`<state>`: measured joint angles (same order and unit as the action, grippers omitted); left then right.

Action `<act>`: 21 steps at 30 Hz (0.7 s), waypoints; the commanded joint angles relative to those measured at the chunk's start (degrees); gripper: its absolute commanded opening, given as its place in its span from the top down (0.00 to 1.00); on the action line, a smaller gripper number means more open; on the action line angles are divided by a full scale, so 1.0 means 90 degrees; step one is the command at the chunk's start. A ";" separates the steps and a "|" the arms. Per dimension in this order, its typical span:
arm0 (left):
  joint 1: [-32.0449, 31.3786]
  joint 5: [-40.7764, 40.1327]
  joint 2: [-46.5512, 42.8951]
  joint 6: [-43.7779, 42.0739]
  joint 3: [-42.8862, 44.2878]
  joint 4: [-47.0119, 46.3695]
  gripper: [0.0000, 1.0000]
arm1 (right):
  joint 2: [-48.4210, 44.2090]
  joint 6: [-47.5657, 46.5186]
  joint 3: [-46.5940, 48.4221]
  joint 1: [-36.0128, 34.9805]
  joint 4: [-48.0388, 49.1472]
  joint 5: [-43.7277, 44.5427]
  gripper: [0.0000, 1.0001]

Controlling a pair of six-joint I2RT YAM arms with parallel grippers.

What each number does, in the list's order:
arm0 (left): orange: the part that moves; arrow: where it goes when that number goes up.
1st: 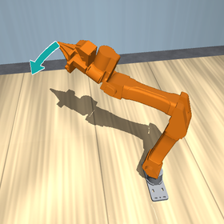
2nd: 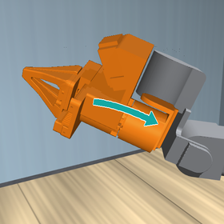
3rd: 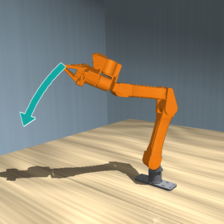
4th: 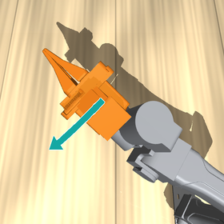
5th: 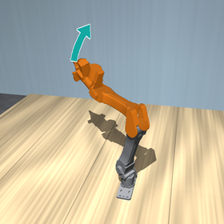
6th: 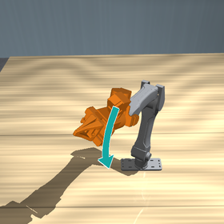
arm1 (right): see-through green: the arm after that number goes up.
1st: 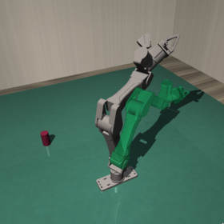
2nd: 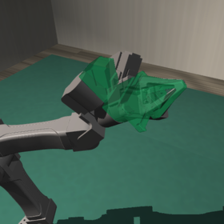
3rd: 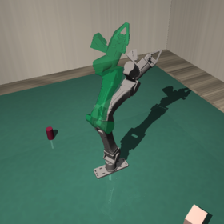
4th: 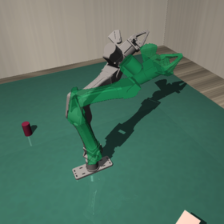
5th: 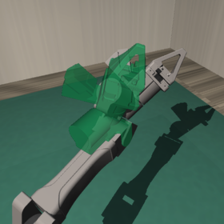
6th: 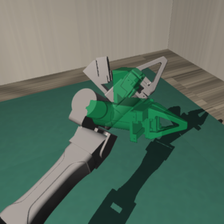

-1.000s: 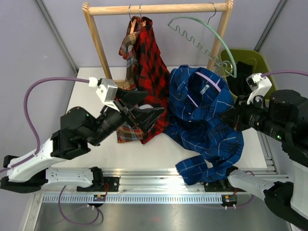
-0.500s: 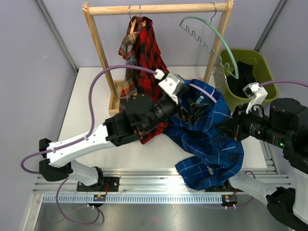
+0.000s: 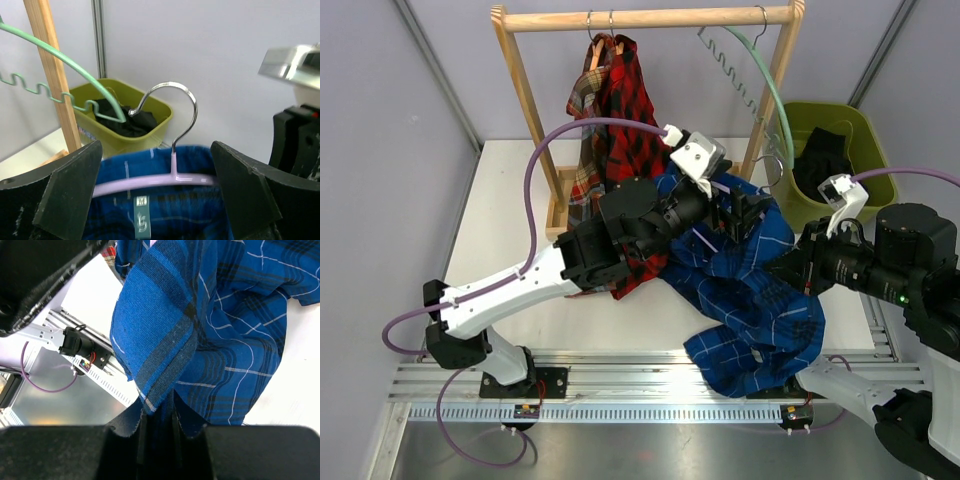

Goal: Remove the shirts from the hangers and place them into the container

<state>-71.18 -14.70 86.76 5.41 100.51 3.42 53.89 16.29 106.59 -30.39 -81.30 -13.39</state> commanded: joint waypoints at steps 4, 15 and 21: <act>0.0096 0.0305 0.0379 -0.0054 0.0541 0.0001 0.08 | -0.0060 0.0016 0.0052 -0.0041 0.0156 -0.0397 1.00; 0.0164 0.0354 0.0614 0.0082 0.0717 0.0313 0.19 | -0.0060 0.0006 0.0091 -0.0041 0.0185 -0.0436 1.00; 0.0164 0.0344 0.0390 0.0083 0.0463 0.0303 0.52 | -0.0060 -0.0023 0.0061 -0.0041 0.0234 -0.0378 1.00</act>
<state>-70.04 -12.21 92.38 6.39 104.51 7.01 53.89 16.29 106.45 -30.39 -81.78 -14.63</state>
